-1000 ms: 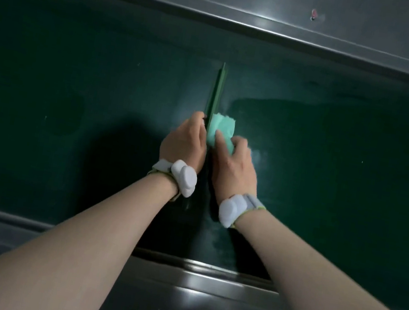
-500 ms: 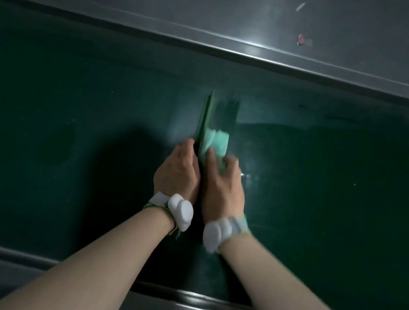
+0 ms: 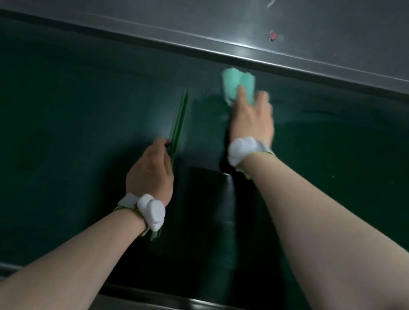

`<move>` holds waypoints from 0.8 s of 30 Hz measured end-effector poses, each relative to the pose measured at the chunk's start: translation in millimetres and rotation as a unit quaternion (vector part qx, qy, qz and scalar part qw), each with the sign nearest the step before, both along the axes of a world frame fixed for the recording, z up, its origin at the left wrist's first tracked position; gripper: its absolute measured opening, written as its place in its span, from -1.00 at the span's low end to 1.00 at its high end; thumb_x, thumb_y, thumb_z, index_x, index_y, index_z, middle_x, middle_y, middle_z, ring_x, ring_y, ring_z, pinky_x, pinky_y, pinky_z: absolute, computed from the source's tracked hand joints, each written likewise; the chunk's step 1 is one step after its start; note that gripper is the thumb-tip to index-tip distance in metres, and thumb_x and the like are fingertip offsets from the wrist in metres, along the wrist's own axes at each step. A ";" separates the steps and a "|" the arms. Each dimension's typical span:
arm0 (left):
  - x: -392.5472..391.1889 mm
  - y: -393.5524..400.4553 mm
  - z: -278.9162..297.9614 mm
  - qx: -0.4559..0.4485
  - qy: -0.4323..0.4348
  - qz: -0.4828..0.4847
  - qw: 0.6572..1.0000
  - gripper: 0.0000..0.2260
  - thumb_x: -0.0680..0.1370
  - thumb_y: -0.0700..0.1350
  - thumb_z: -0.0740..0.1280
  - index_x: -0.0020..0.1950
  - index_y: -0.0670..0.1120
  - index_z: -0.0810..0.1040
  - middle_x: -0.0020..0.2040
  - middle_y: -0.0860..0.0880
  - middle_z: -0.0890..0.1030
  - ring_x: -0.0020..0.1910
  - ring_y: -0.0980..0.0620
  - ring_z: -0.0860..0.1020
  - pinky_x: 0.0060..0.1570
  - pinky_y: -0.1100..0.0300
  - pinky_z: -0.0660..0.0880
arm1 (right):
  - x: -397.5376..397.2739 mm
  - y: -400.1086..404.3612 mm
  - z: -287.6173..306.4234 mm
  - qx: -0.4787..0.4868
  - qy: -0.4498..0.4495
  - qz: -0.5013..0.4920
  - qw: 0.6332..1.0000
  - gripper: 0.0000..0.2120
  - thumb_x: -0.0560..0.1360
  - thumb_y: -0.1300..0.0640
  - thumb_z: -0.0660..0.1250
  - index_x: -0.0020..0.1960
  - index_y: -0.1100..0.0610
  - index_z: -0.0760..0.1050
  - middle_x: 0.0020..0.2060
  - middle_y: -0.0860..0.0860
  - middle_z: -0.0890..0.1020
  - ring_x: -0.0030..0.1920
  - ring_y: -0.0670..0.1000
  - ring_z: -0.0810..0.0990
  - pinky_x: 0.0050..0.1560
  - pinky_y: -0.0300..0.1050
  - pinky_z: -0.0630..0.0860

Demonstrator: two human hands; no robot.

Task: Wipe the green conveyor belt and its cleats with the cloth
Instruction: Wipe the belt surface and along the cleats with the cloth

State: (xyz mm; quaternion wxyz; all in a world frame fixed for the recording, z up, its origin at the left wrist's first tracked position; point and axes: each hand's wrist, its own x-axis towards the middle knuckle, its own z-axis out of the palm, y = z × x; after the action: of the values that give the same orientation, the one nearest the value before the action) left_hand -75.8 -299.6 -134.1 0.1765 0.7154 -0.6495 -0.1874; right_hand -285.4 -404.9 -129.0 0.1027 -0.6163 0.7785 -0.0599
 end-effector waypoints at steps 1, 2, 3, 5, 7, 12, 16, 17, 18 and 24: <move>0.1 -0.6 -0.4 -0.004 -0.006 0.003 1.000 -0.80 0.71 -0.14 0.14 0.28 -0.07 0.47 0.00 -0.03 0.65 -0.19 -0.08 0.61 -0.41 0.25 0.25 | -30.3 12.0 -2.0 -0.014 0.013 -0.039 0.999 -0.53 0.64 0.16 0.17 0.53 -0.05 0.30 0.28 0.19 0.41 0.18 0.25 0.46 0.05 0.05 0.50; 0.0 -1.0 -0.8 -0.007 -0.010 0.006 1.000 -0.81 0.71 -0.13 0.13 0.27 -0.07 0.47 -0.02 -0.03 0.65 -0.21 -0.07 0.60 -0.42 0.25 0.22 | -64.0 24.5 -2.0 -0.035 0.022 -0.094 0.995 -0.59 0.65 0.11 0.18 0.49 -0.06 0.35 0.27 0.20 0.42 0.17 0.26 0.48 0.05 0.04 0.50; -0.4 -0.8 -1.6 -0.006 -0.013 0.006 1.000 -0.81 0.71 -0.12 0.12 0.26 -0.07 0.46 -0.02 -0.03 0.65 -0.22 -0.07 0.60 -0.41 0.24 0.24 | -97.6 36.2 -0.7 -0.047 0.028 -0.151 0.987 -0.63 0.66 0.05 0.18 0.46 -0.05 0.39 0.26 0.21 0.42 0.15 0.29 0.49 0.06 0.06 0.51; -0.9 -0.6 -1.9 -0.002 -0.018 0.002 1.000 -0.80 0.72 -0.10 0.09 0.27 -0.05 0.44 -0.01 -0.02 0.64 -0.22 -0.08 0.60 -0.40 0.20 0.30 | -149.6 51.0 5.3 -0.045 0.032 -0.239 0.970 -0.67 0.66 -0.03 0.16 0.40 -0.01 0.42 0.25 0.24 0.40 0.14 0.33 0.48 0.09 0.11 0.49; -2.0 -1.4 -2.6 0.001 -0.019 0.004 1.000 -0.79 0.72 -0.08 0.07 0.28 -0.04 0.42 0.02 -0.02 0.64 -0.21 -0.08 0.60 -0.39 0.19 0.34 | -169.5 52.6 8.2 -0.026 0.033 -0.303 0.952 -0.70 0.66 -0.03 0.13 0.33 0.04 0.43 0.23 0.23 0.38 0.16 0.33 0.47 0.09 0.14 0.48; -5.3 1.3 -0.9 0.017 -0.015 0.009 1.000 -0.75 0.71 -0.08 0.07 0.31 -0.06 0.45 0.05 -0.05 0.64 -0.16 -0.10 0.62 -0.34 0.13 0.41 | -49.6 22.3 -1.7 -0.024 0.020 -0.154 0.988 -0.60 0.63 0.17 0.15 0.46 0.00 0.39 0.38 0.21 0.38 0.22 0.25 0.47 0.13 0.02 0.49; -3.3 -3.4 -1.6 0.070 -0.016 0.013 0.997 -0.74 0.72 -0.05 0.10 0.34 -0.07 0.46 0.17 -0.08 0.62 0.04 -0.17 0.62 -0.09 -0.04 0.54 | 88.0 14.3 2.0 0.004 -0.095 -0.005 0.995 -0.51 0.62 0.25 0.17 0.54 0.08 0.28 0.27 0.19 0.37 0.11 0.23 0.46 -0.06 0.07 0.54; -3.3 -3.9 -1.4 0.079 -0.019 0.013 0.997 -0.73 0.72 -0.03 0.11 0.35 -0.06 0.46 0.20 -0.07 0.61 0.08 -0.17 0.61 -0.05 -0.04 0.54 | 99.5 14.0 5.3 0.006 -0.104 0.019 0.994 -0.48 0.61 0.28 0.16 0.56 0.10 0.26 0.27 0.19 0.36 0.08 0.22 0.46 -0.10 0.08 0.53; -3.2 -3.7 -0.9 0.074 -0.020 0.014 0.997 -0.73 0.72 -0.03 0.10 0.35 -0.06 0.46 0.21 -0.07 0.62 0.09 -0.17 0.61 -0.04 -0.03 0.54 | 97.8 12.4 4.8 0.007 -0.105 0.045 0.993 -0.47 0.61 0.29 0.15 0.56 0.10 0.25 0.27 0.19 0.36 0.08 0.22 0.46 -0.10 0.08 0.55; -4.1 0.5 0.6 0.021 -0.018 0.012 1.000 -0.71 0.70 -0.06 0.05 0.34 -0.08 0.44 0.09 -0.08 0.64 -0.09 -0.13 0.63 -0.29 0.11 0.44 | -42.2 -13.6 -4.4 -0.039 -0.035 -0.146 0.988 -0.64 0.68 0.08 0.17 0.47 -0.05 0.38 0.29 0.17 0.40 0.17 0.24 0.50 0.04 0.01 0.55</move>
State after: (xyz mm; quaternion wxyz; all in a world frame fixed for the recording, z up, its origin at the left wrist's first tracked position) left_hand -79.9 -299.1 -133.5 0.1525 0.7301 -0.6396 -0.1860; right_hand -327.6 -418.6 -133.4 0.0955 -0.4968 0.8534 -0.1259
